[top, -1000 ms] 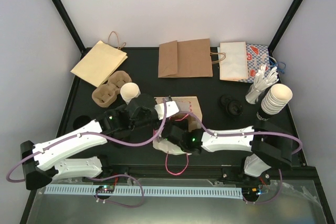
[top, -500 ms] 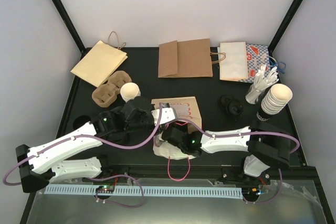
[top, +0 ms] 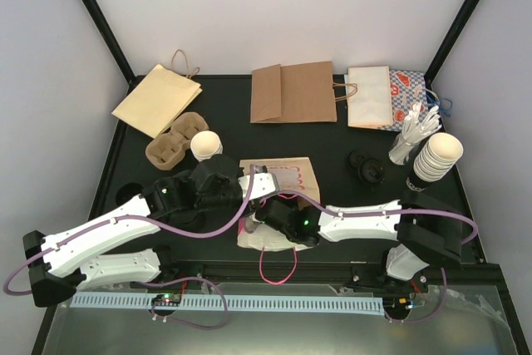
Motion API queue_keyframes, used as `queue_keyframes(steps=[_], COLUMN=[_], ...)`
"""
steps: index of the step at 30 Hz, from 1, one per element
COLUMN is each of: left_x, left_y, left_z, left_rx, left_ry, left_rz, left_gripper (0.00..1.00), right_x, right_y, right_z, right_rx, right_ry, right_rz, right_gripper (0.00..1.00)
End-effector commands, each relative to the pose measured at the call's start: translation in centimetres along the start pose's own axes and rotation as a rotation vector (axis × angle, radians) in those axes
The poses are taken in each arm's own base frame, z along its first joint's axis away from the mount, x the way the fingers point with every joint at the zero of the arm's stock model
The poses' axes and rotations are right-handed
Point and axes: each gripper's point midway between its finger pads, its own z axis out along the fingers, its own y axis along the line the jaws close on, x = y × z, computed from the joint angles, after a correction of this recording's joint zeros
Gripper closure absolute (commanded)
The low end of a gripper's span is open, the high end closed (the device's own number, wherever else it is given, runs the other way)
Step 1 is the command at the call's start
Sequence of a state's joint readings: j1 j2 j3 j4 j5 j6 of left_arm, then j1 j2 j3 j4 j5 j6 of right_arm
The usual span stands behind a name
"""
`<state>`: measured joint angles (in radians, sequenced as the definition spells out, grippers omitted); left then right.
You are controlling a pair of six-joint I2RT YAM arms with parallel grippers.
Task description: Pack the takeout coffee
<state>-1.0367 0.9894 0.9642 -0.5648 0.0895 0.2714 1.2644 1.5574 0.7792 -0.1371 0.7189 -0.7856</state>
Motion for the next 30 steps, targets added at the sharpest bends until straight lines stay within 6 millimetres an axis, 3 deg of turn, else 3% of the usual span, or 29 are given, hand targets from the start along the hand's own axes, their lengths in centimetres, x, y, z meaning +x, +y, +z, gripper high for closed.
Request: queue_keyframes(steps=[1, 7, 12, 18, 30], left_x=[0.5, 0.3, 0.0, -0.5, -3.0], left_y=[-1.4, -1.8, -2.1, -2.5, -2.5], left_z=[0.2, 0.6, 0.2, -0.4, -2.1], left_rx=[0.059, 0.086, 0.102, 0.126, 0.141], left_ry=[0.021, 0.019, 0.012, -0.014, -0.105], left_rz=[-0.003, -0.016, -0.021, -0.03, -0.077], left_gripper=[0.98, 0.99, 0.98, 0.98, 0.98], right_x=[-0.1, -0.9, -1.8, -1.4, 0.0], right_y=[-3.2, -4.0, -4.0, -3.8, 0.1], right_z=[-1.3, -1.6, -0.6, 0.8, 3.6], right_rx=[0.051, 0.08, 0.073, 0.053, -0.085], right_ry=[-0.005, -0.055, -0.071, -0.037, 0.06], right_rz=[0.127, 0.124, 0.11, 0.112, 0.083], right_gripper=[0.99, 0.99, 0.99, 0.99, 0.99])
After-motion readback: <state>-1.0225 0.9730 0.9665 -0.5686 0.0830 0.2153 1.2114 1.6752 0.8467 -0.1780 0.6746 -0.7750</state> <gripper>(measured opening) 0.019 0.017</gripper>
